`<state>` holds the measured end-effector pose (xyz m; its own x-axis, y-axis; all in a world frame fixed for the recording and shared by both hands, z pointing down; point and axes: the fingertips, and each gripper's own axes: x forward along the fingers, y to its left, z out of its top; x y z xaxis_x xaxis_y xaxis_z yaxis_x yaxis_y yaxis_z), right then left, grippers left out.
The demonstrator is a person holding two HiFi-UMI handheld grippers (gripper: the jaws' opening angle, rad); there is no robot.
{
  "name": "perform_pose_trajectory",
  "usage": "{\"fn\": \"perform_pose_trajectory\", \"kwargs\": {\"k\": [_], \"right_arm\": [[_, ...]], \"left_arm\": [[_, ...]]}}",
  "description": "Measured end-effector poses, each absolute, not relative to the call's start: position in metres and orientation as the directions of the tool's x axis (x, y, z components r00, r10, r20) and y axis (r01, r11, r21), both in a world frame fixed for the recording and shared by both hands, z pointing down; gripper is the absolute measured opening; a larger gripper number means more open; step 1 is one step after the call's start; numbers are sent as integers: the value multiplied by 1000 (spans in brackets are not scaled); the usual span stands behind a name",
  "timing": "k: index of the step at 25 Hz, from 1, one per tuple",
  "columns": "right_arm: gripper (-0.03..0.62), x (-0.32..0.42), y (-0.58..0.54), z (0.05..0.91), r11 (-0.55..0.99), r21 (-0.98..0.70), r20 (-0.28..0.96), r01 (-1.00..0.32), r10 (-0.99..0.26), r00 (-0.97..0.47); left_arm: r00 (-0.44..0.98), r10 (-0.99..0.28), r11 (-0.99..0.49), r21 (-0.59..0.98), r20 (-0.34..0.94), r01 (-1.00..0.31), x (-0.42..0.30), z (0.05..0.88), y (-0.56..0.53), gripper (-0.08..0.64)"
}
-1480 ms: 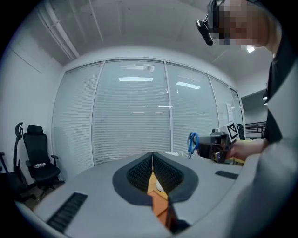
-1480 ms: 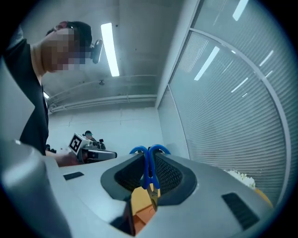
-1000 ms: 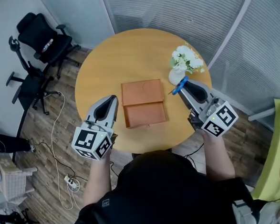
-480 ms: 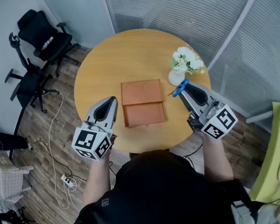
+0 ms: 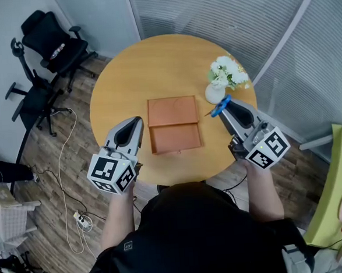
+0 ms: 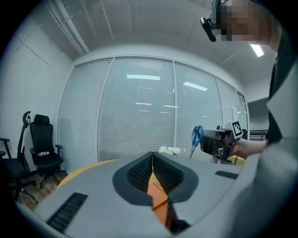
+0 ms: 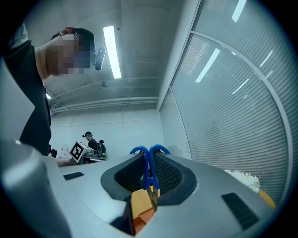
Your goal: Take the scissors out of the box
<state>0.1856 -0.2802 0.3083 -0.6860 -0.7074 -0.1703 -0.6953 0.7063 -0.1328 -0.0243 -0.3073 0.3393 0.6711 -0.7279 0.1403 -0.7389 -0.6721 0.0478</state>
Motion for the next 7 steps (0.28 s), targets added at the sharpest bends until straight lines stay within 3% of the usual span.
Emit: {"fn": "perform_pose_trajectory", "kwargs": {"k": [7], "right_arm": [[87, 186, -280, 309, 704, -142, -171, -696, -710, -683]], "left_arm": [[673, -726, -674, 51, 139, -737, -24, 338, -307, 15]]}}
